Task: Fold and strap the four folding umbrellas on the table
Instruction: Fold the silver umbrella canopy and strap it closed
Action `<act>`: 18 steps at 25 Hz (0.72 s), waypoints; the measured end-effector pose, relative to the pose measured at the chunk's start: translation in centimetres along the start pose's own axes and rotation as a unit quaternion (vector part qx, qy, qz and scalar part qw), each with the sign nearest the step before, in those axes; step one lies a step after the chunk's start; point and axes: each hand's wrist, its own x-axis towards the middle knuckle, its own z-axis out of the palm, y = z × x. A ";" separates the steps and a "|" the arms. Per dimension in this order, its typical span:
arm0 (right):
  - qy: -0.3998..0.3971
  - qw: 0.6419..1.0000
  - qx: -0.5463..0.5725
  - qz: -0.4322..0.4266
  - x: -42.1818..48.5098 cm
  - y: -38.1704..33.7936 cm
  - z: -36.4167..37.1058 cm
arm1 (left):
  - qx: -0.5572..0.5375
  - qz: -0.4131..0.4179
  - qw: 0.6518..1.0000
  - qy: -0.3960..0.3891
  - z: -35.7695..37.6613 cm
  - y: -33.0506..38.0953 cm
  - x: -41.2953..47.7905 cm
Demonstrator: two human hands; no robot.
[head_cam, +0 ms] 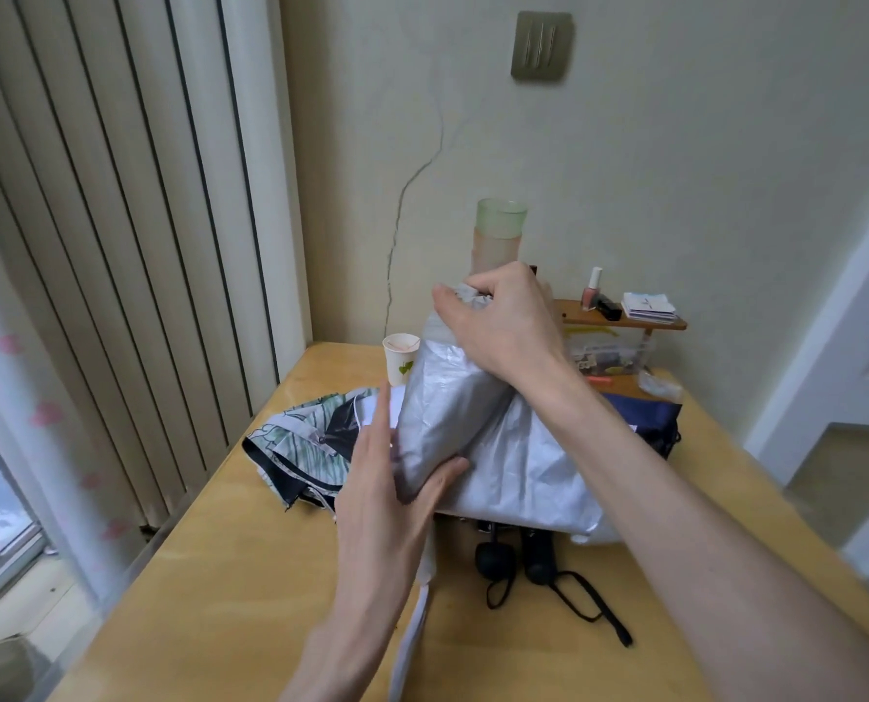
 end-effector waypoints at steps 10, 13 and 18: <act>-0.060 0.992 0.097 -0.053 0.0 0.3 1.0 | -0.110 -0.004 0.989 -0.096 0.4 -2.1 0.0; -0.062 0.987 0.131 -0.073 0.1 0.9 1.1 | -0.202 -0.032 0.968 -0.147 0.4 -1.6 0.1; -0.083 0.981 0.160 -0.072 -0.2 1.1 0.8 | -0.220 -0.050 0.963 -0.150 0.4 -1.2 0.1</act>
